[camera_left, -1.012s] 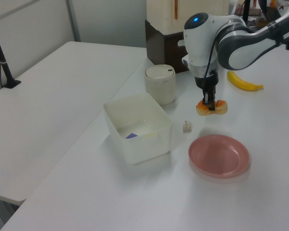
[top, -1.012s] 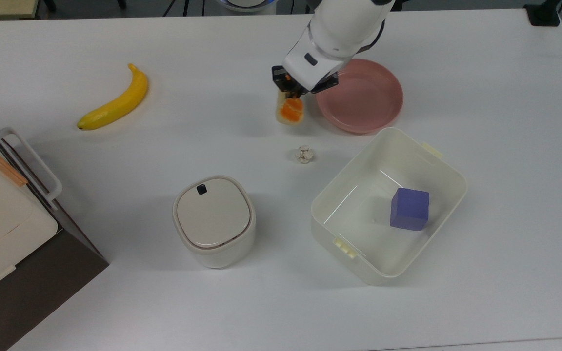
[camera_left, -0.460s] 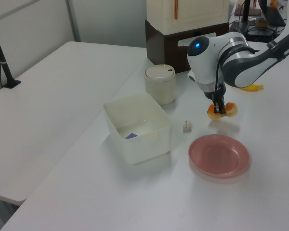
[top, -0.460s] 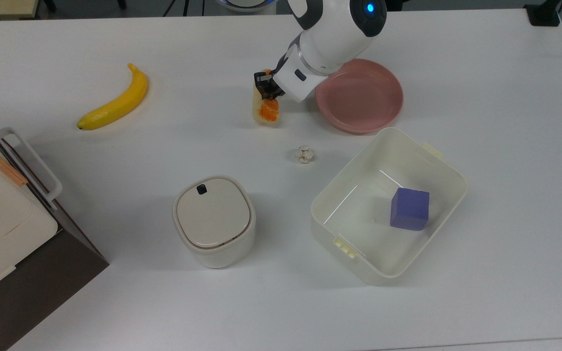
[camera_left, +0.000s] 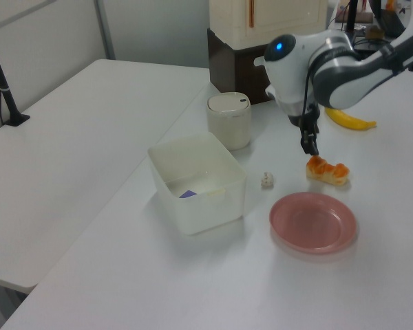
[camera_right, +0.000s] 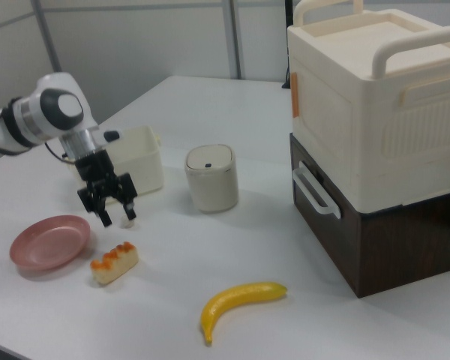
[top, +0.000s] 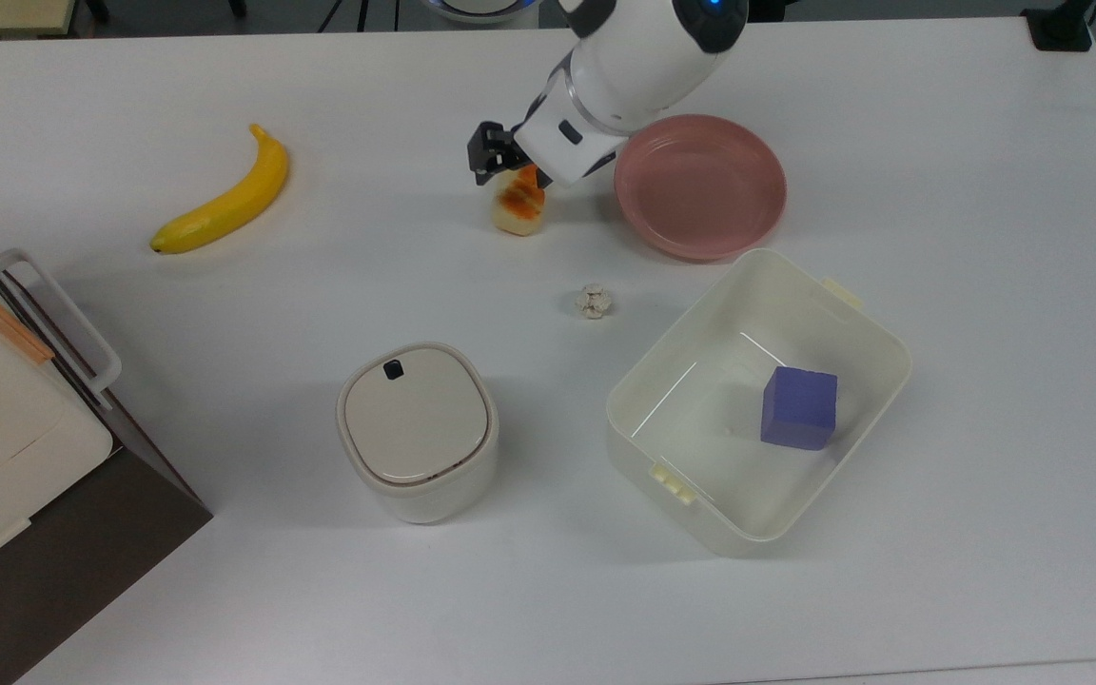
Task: Put the bread on the table
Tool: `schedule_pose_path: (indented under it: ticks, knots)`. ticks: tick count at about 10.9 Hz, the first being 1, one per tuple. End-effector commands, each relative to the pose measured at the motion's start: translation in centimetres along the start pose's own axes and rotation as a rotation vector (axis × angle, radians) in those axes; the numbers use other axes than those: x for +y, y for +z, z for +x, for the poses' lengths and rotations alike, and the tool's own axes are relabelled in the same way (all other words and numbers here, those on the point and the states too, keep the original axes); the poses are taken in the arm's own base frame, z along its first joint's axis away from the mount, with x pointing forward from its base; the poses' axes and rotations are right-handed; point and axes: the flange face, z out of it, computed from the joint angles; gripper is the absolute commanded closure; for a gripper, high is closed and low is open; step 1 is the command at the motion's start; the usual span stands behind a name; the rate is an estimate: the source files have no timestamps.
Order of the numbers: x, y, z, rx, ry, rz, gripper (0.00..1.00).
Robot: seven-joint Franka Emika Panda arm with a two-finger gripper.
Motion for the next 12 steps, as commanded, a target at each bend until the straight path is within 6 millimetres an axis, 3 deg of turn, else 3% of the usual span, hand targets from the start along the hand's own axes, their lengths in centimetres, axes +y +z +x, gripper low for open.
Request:
schedule_pose_path:
  ticks: [1,3,7,9,12]
  knots:
    - [9.1,-7.8,-0.6,0.074,0.114,0.176,0.0]
    - [16.6,-11.1,-1.8,0.114,0.181,0.273,0.0]
    - [24.4,-13.6,-6.7,0.15,0.276,0.38,0.0]
    - [26.1,-13.9,-7.9,0.181,0.32,0.449,0.0]
    - [25.3,-13.3,-7.0,0.232,0.417,0.466,0.0]
